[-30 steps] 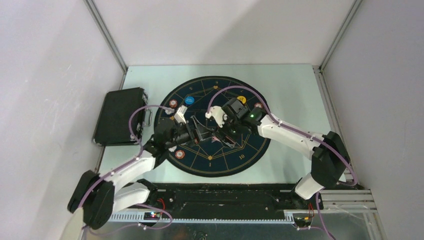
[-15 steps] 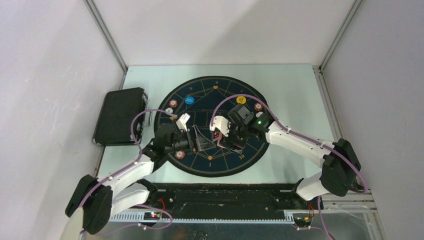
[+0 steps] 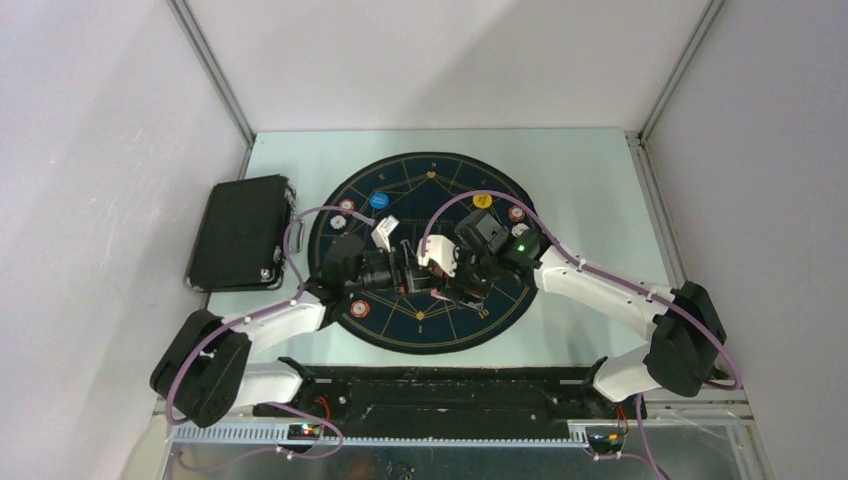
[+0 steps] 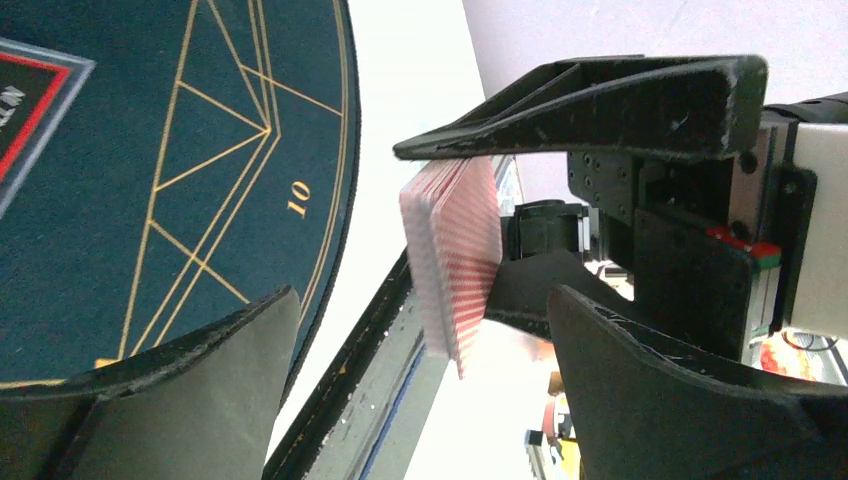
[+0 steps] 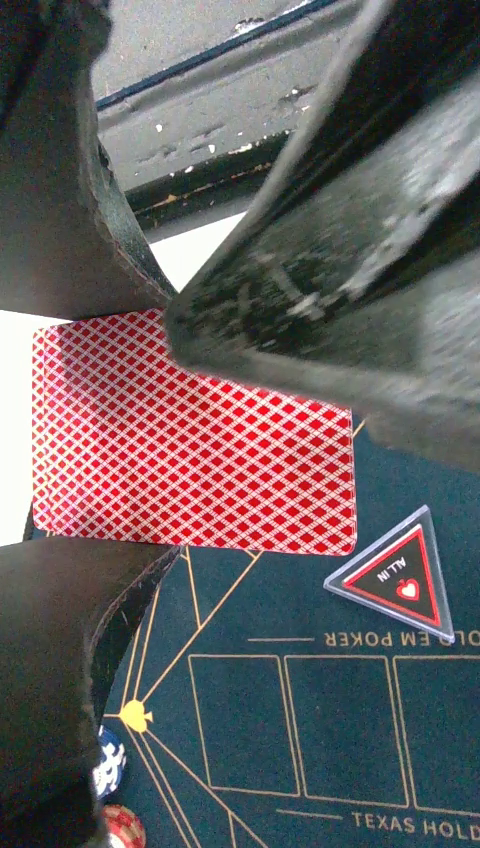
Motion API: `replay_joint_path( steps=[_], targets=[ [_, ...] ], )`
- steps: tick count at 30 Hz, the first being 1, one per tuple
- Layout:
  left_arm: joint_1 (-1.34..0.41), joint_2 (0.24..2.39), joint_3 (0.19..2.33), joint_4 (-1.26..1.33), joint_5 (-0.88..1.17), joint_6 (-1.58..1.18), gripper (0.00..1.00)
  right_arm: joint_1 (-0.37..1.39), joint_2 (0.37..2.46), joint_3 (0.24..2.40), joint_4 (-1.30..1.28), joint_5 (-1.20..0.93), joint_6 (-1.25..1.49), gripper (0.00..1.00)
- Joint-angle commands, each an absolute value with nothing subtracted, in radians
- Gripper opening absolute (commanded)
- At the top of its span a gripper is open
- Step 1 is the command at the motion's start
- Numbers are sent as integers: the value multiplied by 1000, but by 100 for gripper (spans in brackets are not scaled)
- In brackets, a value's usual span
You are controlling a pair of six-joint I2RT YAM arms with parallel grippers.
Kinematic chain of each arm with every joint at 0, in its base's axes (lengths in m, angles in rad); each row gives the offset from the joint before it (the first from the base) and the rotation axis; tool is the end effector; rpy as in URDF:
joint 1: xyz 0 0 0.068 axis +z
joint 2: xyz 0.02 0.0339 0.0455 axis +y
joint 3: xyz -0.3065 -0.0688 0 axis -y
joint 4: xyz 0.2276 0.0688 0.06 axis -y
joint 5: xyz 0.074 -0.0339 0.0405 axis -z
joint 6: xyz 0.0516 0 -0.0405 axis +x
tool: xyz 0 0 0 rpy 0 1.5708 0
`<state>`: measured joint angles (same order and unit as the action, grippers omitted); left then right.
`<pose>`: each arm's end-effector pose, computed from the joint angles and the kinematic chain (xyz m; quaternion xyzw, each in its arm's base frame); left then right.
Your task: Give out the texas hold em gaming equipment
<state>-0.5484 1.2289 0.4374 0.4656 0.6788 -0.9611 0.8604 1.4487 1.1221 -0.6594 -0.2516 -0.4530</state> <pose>0.1777 -0.1465 0.2460 0.0330 0.7896 -0.5737 0.2152 0.1767 0.2251 0.2982 -0.6086 0.7303 0.1755 0.2558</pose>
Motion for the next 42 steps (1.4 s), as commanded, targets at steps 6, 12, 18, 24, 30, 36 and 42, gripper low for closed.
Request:
replay_joint_path(
  steps=[6, 12, 18, 24, 30, 36, 42],
  targets=[
    [-592, 1291, 542, 513, 697, -939, 100, 878, 1433, 1166, -667, -268, -449, 0],
    [-619, 1359, 558, 502, 705, -936, 100, 880, 1423, 1166, -664, -280, -445, 0],
    [-623, 1345, 571, 375, 641, -881, 98, 880, 1422, 1166, -666, -281, -437, 0],
    [-622, 1352, 565, 360, 635, -869, 85, 880, 1418, 1166, -669, -282, -433, 0],
    [-622, 1342, 555, 358, 636, -875, 71, 880, 1415, 1166, -672, -273, -429, 0],
    [-623, 1277, 553, 263, 575, -824, 71, 880, 1414, 1166, -672, -262, -424, 0],
    [-621, 1254, 549, 263, 578, -826, 70, 880, 1411, 1167, -672, -255, -418, 0]
  ],
)
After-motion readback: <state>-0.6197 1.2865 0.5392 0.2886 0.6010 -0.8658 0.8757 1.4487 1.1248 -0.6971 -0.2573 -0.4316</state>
